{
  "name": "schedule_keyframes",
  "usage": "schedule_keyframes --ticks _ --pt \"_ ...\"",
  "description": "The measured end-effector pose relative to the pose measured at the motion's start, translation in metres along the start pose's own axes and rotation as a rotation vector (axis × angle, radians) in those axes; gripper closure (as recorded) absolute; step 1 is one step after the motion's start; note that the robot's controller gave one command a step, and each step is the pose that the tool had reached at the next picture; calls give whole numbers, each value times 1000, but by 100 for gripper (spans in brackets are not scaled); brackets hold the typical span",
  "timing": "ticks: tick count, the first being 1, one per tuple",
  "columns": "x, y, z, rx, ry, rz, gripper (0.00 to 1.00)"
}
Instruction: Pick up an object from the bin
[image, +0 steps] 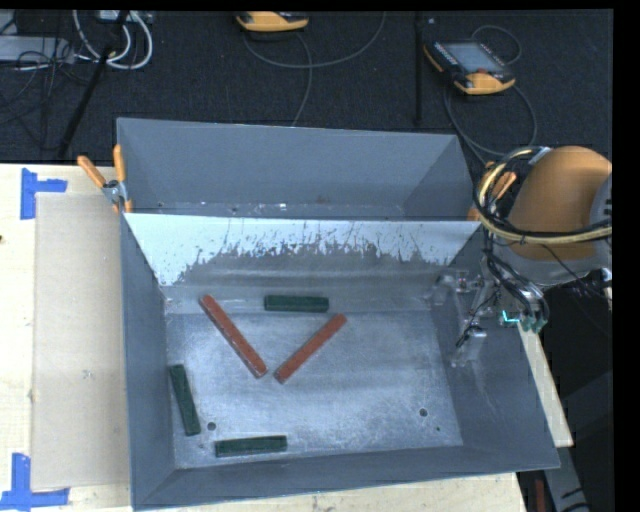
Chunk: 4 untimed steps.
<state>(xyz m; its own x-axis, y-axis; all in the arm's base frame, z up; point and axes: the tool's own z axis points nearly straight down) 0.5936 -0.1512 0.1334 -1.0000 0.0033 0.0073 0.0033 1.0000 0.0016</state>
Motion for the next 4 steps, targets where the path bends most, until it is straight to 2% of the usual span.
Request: schedule_keyframes --ticks 1,2,3,4 --pt "-6 77 66 -2 -2 -248 0" --pt "-4 148 32 -1 -11 -278 0" --pt "-5 195 34 1 -9 -438 0" --pt "7 205 65 2 -3 -562 0"
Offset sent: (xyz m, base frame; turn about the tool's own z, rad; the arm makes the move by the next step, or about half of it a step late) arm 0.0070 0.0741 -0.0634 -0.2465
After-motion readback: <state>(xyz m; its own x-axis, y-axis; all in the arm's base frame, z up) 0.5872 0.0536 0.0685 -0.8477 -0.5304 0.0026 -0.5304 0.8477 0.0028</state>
